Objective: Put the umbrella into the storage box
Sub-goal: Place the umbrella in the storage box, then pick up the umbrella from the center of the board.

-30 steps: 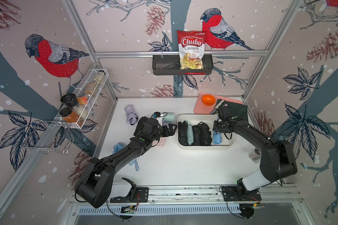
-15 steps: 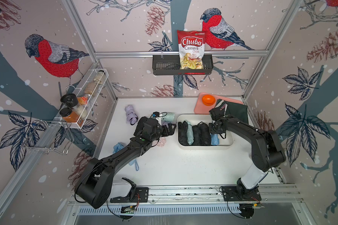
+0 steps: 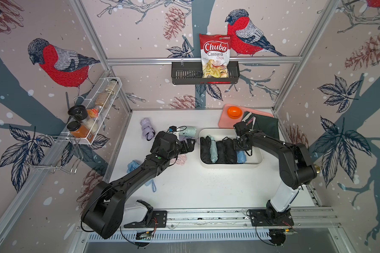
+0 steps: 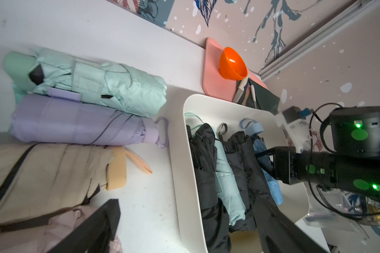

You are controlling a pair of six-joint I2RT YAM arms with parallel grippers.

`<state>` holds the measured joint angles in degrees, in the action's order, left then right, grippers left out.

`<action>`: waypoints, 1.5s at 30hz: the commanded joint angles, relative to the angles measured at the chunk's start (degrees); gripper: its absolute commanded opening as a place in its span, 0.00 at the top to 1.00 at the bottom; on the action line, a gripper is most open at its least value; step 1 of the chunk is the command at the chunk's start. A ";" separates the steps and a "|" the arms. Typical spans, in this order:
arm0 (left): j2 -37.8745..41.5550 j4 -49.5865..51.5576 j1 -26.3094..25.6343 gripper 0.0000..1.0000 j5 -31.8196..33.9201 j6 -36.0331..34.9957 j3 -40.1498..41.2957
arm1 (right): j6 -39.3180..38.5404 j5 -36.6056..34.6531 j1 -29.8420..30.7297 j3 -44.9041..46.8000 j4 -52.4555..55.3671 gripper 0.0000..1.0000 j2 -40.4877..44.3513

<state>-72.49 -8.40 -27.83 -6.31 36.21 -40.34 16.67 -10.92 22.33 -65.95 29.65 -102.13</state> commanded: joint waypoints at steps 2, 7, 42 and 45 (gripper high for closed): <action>1.28 3.62 0.49 0.01 5.20 1.88 0.28 | 0.86 1.17 0.15 0.34 0.09 0.57 -0.63; 2.94 5.44 0.74 0.01 7.63 2.02 0.41 | 1.22 0.42 0.21 0.21 0.87 0.52 0.89; 19.16 28.66 28.13 0.03 15.94 8.97 12.35 | 4.33 -1.30 1.35 4.49 -3.56 0.00 17.66; 18.74 29.63 31.30 0.03 14.24 11.43 13.50 | 4.71 -1.34 1.72 4.78 -4.16 0.00 19.41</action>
<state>-53.47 18.83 1.54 10.04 45.15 -27.55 19.92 -12.14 23.68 -61.36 27.38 -83.99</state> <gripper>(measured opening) 0.969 0.998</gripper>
